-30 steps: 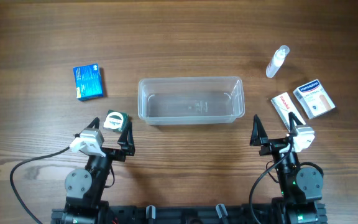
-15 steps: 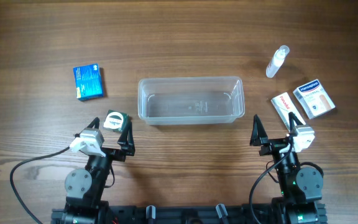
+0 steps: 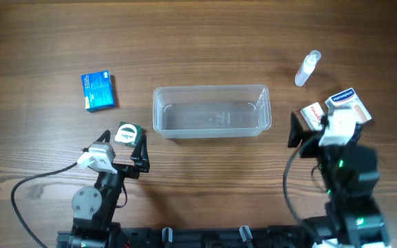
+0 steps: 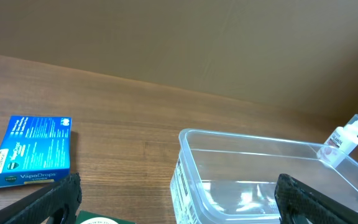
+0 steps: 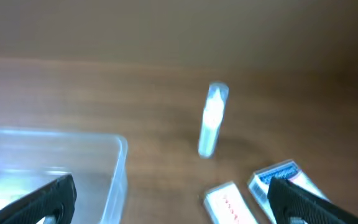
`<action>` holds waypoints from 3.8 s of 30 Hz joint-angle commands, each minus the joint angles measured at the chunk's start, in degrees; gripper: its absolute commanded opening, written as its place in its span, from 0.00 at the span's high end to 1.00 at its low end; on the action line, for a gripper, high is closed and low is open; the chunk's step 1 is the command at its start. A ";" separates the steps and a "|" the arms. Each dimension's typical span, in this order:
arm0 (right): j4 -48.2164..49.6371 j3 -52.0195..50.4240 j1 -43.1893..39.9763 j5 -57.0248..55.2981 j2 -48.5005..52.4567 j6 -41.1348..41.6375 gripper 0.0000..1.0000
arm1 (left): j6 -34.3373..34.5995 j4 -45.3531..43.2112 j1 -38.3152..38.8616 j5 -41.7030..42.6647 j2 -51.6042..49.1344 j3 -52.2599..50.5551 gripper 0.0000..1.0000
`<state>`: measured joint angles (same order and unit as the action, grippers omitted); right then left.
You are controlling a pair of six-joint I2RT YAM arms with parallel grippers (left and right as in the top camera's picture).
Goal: Pack container
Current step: 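Reach the right gripper to the white Hansaplast box and grasp it, then carry the Hansaplast box with the right gripper over the container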
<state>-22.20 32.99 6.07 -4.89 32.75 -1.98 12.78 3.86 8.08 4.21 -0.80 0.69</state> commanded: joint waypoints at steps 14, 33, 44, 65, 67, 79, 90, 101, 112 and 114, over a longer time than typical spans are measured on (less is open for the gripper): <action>-26.34 35.74 -13.79 1.18 46.05 -17.51 0.00 | -0.31 0.20 -0.44 0.04 0.26 -0.37 0.00; -10.36 35.74 -28.33 1.99 67.38 -30.45 0.00 | -0.31 0.20 -0.44 0.04 0.26 -0.37 0.00; -4.09 35.74 -29.66 4.81 78.27 -30.97 0.00 | -0.33 0.20 -0.44 0.04 0.26 -0.37 0.00; -10.25 34.77 -31.93 4.52 78.42 -11.08 0.00 | -0.31 0.20 -0.44 0.04 0.26 -0.37 0.00; -10.43 34.77 -31.98 4.09 78.42 -11.02 0.07 | -0.33 0.20 -0.44 0.04 0.26 -0.37 0.00; -15.61 39.74 -31.91 -2.21 71.69 5.42 0.30 | -0.31 0.20 -0.44 0.04 0.26 -0.37 0.00; -27.91 45.00 -16.37 18.51 48.61 15.19 0.36 | -0.31 0.20 -0.44 0.04 0.26 -0.37 0.00; -17.00 44.98 23.82 7.32 52.59 30.84 0.37 | -0.31 0.20 -0.44 0.04 0.26 -0.37 0.00; -5.62 44.98 37.94 1.03 69.48 37.16 0.36 | -0.33 0.17 -0.44 0.04 0.26 -0.37 0.00; -5.01 44.98 38.16 1.05 71.36 38.45 0.36 | -0.31 0.20 -0.44 0.04 0.26 -0.37 0.00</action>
<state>-27.92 77.38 43.66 -2.44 101.60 33.43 12.78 3.86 8.08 4.21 -0.80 0.69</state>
